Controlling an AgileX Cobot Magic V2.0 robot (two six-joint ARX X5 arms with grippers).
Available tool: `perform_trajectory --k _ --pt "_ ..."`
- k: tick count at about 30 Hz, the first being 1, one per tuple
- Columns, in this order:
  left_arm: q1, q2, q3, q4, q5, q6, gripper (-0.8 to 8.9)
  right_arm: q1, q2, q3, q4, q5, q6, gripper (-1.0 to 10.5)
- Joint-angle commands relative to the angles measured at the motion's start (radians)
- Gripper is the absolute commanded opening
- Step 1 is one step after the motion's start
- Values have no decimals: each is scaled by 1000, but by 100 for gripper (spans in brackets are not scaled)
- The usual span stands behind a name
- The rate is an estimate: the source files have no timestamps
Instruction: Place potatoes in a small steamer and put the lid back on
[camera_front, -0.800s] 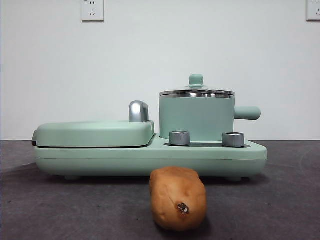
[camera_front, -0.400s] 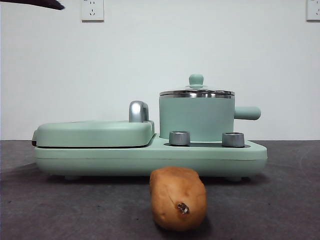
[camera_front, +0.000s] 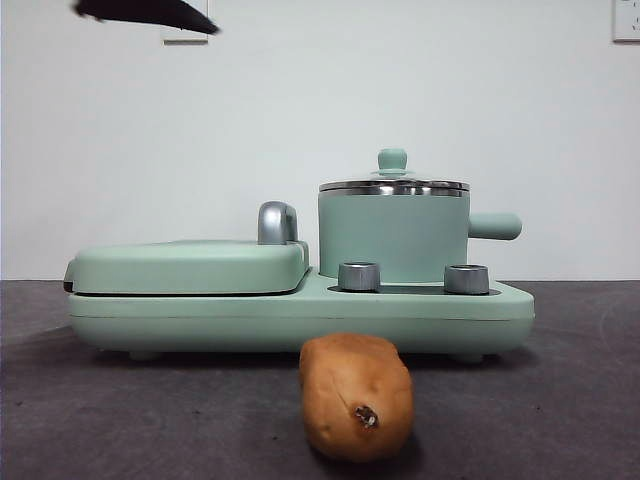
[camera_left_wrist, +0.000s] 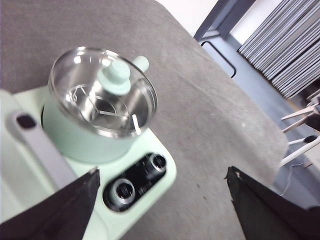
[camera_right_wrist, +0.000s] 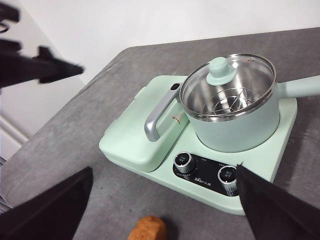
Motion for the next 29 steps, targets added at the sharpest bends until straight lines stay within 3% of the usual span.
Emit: perform_trajectory --k 1,13,20,29 --pt "-45 123 125 -16 -56 48 414 0 5 15 5 -4 -7 457" --pt "-196 557 557 -74 -371 191 409 0 6 15 5 0 -7 457" --pt "-243 718 662 -12 -390 197 403 0 5 15 5 3 -7 457" --pt "-272 784 663 -6 -429 197 403 0 5 15 5 3 -8 457"
